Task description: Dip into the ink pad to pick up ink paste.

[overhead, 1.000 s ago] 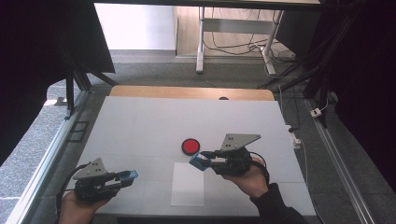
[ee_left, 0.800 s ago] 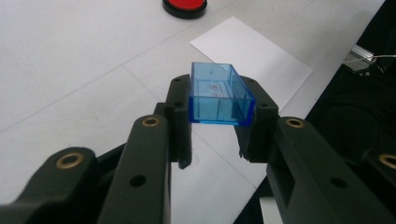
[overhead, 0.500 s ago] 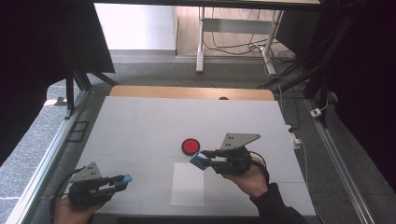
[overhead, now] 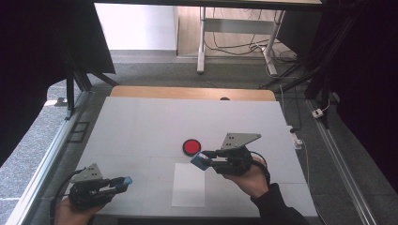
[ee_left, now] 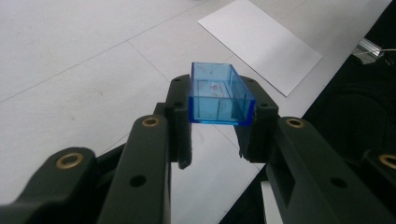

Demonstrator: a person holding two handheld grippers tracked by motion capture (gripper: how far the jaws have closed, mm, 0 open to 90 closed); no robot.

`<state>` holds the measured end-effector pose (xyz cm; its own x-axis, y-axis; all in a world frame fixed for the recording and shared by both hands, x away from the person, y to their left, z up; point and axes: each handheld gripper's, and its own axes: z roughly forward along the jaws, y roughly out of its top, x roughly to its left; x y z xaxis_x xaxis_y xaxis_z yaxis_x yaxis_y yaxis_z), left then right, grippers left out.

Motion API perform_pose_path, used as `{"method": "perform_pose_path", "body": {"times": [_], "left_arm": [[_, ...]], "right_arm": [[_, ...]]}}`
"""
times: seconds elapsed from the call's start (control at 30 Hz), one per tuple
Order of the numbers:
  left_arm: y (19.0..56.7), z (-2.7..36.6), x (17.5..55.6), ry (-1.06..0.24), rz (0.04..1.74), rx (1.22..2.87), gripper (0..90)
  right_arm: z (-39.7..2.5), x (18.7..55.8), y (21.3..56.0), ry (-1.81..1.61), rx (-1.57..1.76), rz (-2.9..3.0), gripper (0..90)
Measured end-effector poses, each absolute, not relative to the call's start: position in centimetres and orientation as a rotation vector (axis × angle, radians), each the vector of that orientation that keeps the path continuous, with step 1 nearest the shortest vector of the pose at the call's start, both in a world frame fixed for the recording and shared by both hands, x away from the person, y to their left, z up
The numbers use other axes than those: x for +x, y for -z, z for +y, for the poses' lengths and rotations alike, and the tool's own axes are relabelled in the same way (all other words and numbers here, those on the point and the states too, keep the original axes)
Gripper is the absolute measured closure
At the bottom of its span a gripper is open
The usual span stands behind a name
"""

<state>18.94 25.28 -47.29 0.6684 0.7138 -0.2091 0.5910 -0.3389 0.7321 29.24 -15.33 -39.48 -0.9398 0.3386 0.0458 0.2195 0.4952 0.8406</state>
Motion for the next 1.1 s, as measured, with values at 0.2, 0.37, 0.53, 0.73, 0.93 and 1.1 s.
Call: {"method": "perform_pose_path", "body": {"times": [0.2,0.37,0.53,0.73,0.93,1.1], "left_arm": [[47.2,25.2,19.0,-0.18,0.997,2.043,68.3],[47.2,25.4,19.0,-0.175,1.007,2.034,68.3],[47.2,25.4,19.0,-0.178,1.015,2.035,68.3],[47.3,25.5,19.0,-0.175,1.021,2.035,68.3],[47.3,25.6,18.9,-0.181,1.024,2.037,68.3],[47.3,25.6,18.7,-0.183,1.023,2.039,68.2]], "right_arm": [[-15.2,29.3,39.5,-1.445,0.494,2.606,71.3],[-15.1,29.4,39.5,-1.451,0.495,2.608,71.3],[-14.7,29.5,39.6,-1.439,0.495,2.61,71.4],[-14.2,30.4,40.1,-1.416,0.535,2.611,71.4],[-13.9,32.0,40.8,-1.376,0.59,2.607,71.4],[-13.7,33.3,41.6,-1.343,0.634,2.6,71.4]]}}
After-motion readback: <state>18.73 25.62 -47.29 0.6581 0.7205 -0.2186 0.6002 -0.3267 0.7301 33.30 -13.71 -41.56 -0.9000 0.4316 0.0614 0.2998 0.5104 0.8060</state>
